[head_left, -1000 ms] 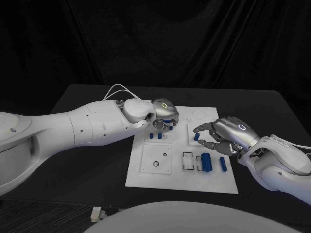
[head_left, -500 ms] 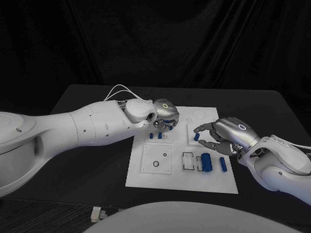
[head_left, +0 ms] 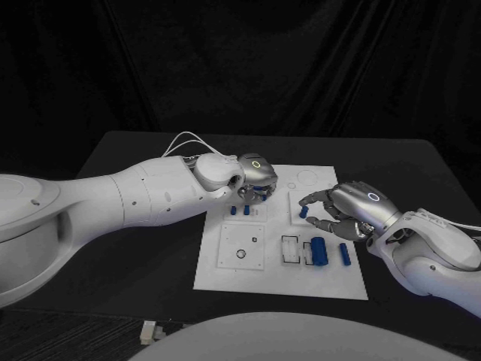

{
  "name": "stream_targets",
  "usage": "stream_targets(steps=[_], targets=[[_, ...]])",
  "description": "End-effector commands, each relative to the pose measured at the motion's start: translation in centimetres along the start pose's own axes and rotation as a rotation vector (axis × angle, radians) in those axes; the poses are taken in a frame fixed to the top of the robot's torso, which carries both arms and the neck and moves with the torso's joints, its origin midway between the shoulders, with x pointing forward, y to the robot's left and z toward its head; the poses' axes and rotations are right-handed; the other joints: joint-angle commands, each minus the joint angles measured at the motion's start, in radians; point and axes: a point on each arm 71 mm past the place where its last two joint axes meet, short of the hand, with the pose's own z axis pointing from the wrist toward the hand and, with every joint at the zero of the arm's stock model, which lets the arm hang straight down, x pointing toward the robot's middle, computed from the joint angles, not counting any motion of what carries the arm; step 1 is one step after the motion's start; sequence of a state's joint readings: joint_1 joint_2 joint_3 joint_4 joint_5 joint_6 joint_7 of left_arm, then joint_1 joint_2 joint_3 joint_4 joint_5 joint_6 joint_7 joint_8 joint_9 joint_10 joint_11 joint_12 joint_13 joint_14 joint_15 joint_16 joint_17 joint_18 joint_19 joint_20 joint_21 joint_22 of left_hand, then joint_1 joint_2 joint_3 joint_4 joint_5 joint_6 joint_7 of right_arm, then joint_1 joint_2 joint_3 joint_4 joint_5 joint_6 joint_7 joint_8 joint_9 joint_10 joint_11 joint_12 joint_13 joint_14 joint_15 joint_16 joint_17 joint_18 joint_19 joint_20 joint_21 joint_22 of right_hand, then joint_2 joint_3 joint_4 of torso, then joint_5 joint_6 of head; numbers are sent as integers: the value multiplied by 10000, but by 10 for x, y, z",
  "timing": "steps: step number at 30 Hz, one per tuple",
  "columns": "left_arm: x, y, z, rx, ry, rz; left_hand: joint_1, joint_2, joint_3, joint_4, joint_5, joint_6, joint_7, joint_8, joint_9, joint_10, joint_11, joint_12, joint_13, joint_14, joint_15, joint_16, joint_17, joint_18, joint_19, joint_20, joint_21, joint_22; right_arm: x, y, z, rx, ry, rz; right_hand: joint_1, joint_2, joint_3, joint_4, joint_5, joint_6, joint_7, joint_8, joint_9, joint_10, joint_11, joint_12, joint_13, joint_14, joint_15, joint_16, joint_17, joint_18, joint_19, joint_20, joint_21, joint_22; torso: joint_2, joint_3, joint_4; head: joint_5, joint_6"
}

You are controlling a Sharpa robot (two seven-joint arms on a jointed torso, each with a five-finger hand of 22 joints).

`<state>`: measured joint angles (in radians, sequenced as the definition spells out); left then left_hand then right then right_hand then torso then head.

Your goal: Assemble the parts on the task board

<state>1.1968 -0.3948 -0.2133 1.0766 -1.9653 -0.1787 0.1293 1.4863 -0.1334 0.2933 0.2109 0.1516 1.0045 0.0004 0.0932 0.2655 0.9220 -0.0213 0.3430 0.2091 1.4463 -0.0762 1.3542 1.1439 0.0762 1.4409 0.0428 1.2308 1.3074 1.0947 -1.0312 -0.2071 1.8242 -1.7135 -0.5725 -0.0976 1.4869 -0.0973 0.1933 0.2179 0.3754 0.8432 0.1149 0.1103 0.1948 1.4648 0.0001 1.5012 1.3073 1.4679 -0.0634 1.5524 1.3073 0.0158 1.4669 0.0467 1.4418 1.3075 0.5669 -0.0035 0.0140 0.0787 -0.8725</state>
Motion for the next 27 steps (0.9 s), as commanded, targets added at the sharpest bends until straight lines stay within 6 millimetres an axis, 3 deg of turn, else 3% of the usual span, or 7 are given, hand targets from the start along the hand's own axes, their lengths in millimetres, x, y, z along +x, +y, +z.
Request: stream_targets(steps=[1, 17, 27], targets=[[1, -3, 1, 171, 87, -20, -90, 40, 70, -12, -67, 133, 24, 77, 20, 110, -20, -51, -17, -44, -72, -43, -37, -35, -6, -59, -63, 1677, 1, -1, -1, 115, 41, -2, 9, -10, 45, -6, 69, 71, -6, 49, -8, 392, 90, -60, 1470, 917, 71, -40, 2132, 189, 356, 67, -34, 2170, 6, 1, 2, -1, -2], [7, -5, 3, 248, 110, -73, -114, 89, 208, -225, -52, 583, 83, 283, 71, 586, -115, -89, -101, -66, -134, -109, -188, -16, -48, -125, -193, 1646, 2, -1, -1, 146, 74, 5, 15, -12, 50, -9, 75, 72, -6, 47, -11, 393, 91, -59, 1471, 916, 72, -42, 2127, 190, 355, 68, -38, 2169, 2, -1, 2, -19, -2], [5, -5, 1, 397, -313, -24, -63, 190, 359, -534, 227, 1125, 123, 511, 152, 1305, -185, -206, -216, -22, -169, -124, -248, -13, -47, -147, -245, 1639, 3, -2, -2, 176, 93, 7, 30, -16, 59, -18, 83, 74, -5, 45, -15, 389, 93, -65, 1464, 914, 74, -46, 2118, 191, 353, 70, -43, 2167, 0, 1, 0, -16, -2]])
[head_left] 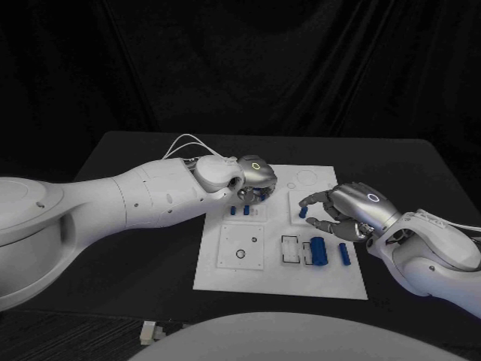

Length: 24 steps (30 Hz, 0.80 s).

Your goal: Assemble the parts on the task board

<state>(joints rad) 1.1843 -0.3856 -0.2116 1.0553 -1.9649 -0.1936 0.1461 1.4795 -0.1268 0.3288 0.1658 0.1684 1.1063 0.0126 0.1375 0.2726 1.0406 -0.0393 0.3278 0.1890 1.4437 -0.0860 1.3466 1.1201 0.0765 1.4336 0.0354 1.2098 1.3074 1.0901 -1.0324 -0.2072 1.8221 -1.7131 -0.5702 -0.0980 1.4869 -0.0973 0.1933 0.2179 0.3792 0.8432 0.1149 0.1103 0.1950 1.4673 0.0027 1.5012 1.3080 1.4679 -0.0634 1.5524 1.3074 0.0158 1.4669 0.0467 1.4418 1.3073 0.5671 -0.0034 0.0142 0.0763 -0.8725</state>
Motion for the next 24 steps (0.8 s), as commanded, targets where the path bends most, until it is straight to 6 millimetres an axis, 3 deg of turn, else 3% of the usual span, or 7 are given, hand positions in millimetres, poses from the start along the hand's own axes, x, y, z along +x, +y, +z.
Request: stream_targets(steps=[1, 12, 18, 24], targets=[[0, -4, -2, 320, -369, 35, 7, 126, 9, -100, 67, 123, 4, 73, 83, 152, -8, -65, -22, 6, -72, -50, -14, -16, 27, -75, -38, 1640, 1, -1, -1, 136, 37, -8, 30, -16, 60, -18, 45, 74, -5, 45, -17, 364, 67, -65, 1457, 913, 74, -47, 2118, 192, 352, 70, -44, 2169, -1, 0, -1, 7, -2], [-21, 0, -26, 373, -1890, 223, 103, 44, 305, -505, 74, 566, 130, 158, 104, 1128, 78, -549, -273, 158, -24, -126, -120, -54, 156, -52, 105, 1686, 1, -3, -2, 228, 107, -37, 39, -21, 67, -23, 49, 75, -2, 43, -21, 344, 69, -88, 1421, 913, 76, -47, 2118, 200, 337, 72, -76, 2158, -3, -1, 5, 20, -2], [-41, 18, -47, 39, -2289, 511, 19, -6, 444, -524, -56, 505, 72, 46, 46, 1273, 44, -803, -380, 179, -31, -163, -158, -45, 153, -46, 46, 1675, 2, -4, -2, 253, 148, -48, 45, -24, 70, -26, 50, 75, -2, 41, -23, 333, 70, -100, 1404, 914, 77, -46, 2120, 204, 330, 73, -90, 2153, -17, -5, 5, 17, -2], [-45, 35, -66, -361, -2238, 621, -44, -14, 489, -503, -158, 504, 49, 5, 23, 1307, 21, -924, -431, 173, -40, -195, -204, -45, 156, -50, 41, 1677, 2, -5, -2, 298, 212, -61, 45, -24, 70, -26, 50, 75, -2, 41, -23, 333, 70, -100, 1404, 914, 77, -46, 2120, 204, 330, 73, -90, 2153, -18, -3, 9, -7, -2]])
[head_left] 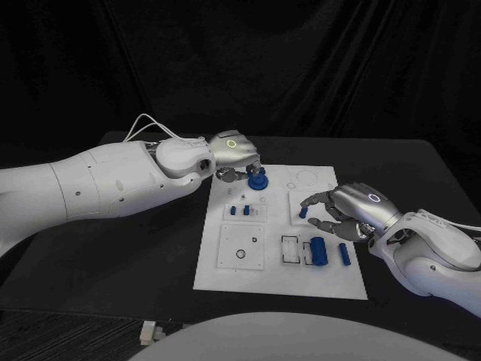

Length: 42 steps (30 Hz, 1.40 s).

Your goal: Assemble the parts on the task board

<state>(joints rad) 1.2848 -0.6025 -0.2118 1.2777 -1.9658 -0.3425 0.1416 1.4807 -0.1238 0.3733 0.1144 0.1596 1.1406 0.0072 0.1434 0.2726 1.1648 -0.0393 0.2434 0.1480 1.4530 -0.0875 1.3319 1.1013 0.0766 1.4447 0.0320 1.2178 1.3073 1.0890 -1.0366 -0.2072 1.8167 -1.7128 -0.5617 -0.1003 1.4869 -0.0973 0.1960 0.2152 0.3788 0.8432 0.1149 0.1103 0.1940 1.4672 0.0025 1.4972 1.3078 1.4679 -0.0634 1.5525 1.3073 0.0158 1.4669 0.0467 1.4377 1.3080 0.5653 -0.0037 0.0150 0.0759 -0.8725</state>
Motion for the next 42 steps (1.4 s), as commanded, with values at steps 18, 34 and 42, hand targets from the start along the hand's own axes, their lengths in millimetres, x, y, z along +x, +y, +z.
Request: stream_targets(steps=[18, 34, 42], targets=[[24, 6, -10, -432, 785, -214, -204, -68, 78, 77, -373, 110, 60, -144, -27, 119, -4, -306, -93, 34, -47, -151, -168, -26, 3, -34, -162, 1652, 3, 0, 1, 176, 168, 8, 56, -30, 49, -6, 54, 73, -1, 37, -18, 324, 72, -72, 1389, 914, 78, -46, 2120, 206, 326, 75, -57, 2143, 26, 3, 2, 53, -1], [38, -3, -8, -423, 1229, -453, -230, -64, 110, 93, -410, 16, 45, -214, -61, 83, -14, -412, -124, 16, -57, -191, -230, -12, -23, -45, -240, 1634, 3, 0, 1, 157, 177, 25, 81, -38, 67, -20, 53, 75, 2, 32, -26, 320, 74, -77, 1384, 912, 81, -51, 2110, 209, 319, 78, -72, 2138, 18, 2, -2, 19, -1], [41, -6, -5, -394, 1399, -504, -243, -57, 115, 101, -401, -5, 51, -228, -67, 86, -6, -427, -127, 9, -60, -204, -252, -7, -32, -48, -267, 1628, 4, 1, 1, 155, 179, 28, 81, -38, 67, -20, 53, 75, 2, 32, -26, 320, 74, -77, 1384, 912, 81, -51, 2110, 209, 319, 78, -72, 2138, 20, 6, -7, 20, -1]])
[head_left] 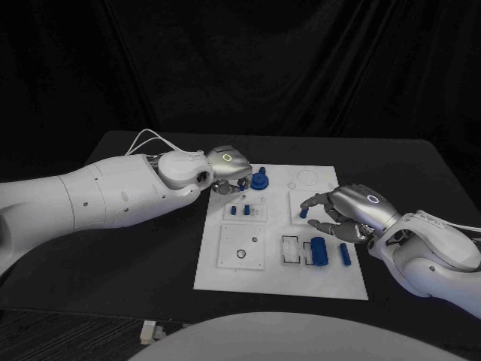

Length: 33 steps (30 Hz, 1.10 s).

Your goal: Assemble the parts on the task board

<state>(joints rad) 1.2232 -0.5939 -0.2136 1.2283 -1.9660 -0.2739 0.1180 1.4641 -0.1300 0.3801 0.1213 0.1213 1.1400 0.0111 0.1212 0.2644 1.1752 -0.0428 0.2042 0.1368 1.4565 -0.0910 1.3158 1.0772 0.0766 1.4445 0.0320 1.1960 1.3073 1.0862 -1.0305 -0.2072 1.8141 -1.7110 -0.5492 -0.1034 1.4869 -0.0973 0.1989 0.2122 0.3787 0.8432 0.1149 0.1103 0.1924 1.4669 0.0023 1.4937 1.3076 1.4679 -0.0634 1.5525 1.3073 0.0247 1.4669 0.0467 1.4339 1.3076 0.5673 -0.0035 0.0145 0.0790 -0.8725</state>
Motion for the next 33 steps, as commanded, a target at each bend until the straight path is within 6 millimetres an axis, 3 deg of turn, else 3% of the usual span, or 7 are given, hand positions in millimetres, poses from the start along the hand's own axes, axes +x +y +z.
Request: stream_targets(steps=[1, 33], targets=[[2, -3, 2, 31, 222, -50, -76, 7, 49, 32, -16, -1, 11, -7, 15, -17, 29, -37, -14, -31, -25, -53, -31, -5, -34, -49, -61, 1625, 1, 0, 0, 141, 37, 1, 81, -38, 38, 9, 54, 75, 2, 32, -10, 323, 77, -42, 1386, 912, 81, -51, 2110, 120, 319, 78, -34, 2143, 0, 3, -3, -19, -1], [12, -11, 6, 110, 476, -205, -85, 4, 58, 24, -13, -77, 18, -55, -7, 49, 39, -53, -9, -31, -23, -45, -7, -10, -35, -53, -56, 1629, 2, 0, 0, 118, 48, 5, 110, -55, 59, -8, 48, 82, 8, 27, -22, 305, 84, -65, 1355, 909, 86, -57, 2097, 126, 309, 83, -59, 2135, -2, -1, -5, -46, -1]])
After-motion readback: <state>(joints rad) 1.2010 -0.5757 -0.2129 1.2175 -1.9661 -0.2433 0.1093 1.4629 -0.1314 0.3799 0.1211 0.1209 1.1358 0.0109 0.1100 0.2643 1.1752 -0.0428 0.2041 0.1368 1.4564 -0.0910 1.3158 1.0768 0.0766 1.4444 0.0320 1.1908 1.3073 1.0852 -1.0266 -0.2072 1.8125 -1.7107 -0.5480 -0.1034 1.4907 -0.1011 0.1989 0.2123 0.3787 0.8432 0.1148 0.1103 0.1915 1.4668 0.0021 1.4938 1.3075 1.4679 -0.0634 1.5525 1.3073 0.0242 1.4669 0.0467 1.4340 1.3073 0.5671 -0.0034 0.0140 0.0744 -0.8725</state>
